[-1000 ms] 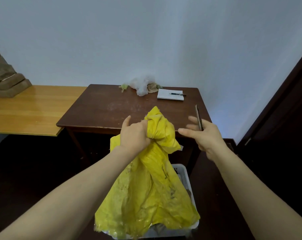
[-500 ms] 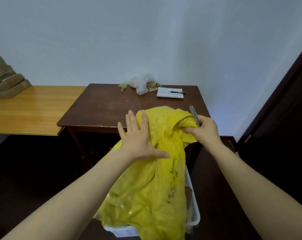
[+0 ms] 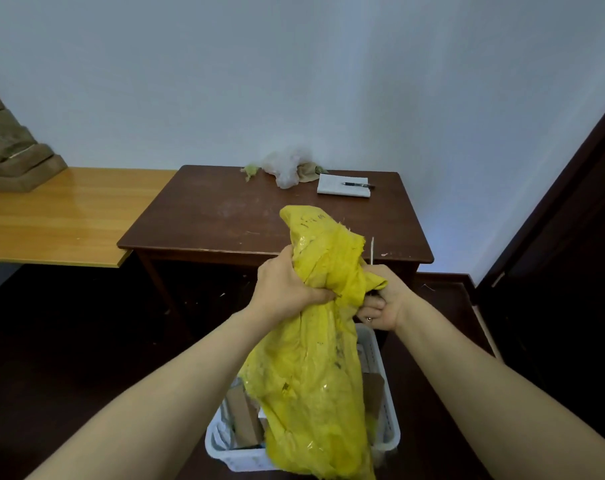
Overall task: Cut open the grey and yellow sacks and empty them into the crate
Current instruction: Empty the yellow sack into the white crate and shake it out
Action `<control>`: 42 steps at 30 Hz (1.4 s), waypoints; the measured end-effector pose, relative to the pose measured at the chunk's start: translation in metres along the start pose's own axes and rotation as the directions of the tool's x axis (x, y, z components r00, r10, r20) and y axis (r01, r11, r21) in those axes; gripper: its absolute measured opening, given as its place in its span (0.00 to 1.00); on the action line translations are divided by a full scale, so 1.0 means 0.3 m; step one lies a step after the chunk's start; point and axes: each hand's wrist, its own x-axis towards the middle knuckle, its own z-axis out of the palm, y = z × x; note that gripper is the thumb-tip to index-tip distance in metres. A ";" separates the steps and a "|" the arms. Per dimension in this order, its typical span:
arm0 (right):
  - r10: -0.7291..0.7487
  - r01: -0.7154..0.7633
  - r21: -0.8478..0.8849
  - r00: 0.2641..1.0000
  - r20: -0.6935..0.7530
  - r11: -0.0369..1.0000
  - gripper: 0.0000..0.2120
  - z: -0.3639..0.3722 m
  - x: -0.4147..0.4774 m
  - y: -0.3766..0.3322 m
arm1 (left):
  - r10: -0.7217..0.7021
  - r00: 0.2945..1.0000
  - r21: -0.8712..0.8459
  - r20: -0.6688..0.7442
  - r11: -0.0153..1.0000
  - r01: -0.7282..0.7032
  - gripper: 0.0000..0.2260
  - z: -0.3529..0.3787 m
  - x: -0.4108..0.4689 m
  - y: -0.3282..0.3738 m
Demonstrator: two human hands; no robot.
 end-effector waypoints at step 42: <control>-0.265 0.221 -0.234 0.947 -0.178 0.947 0.06 0.012 -0.011 0.023 | 0.022 0.999 -0.167 0.029 0.986 -0.017 0.40 0.028 -0.026 -0.065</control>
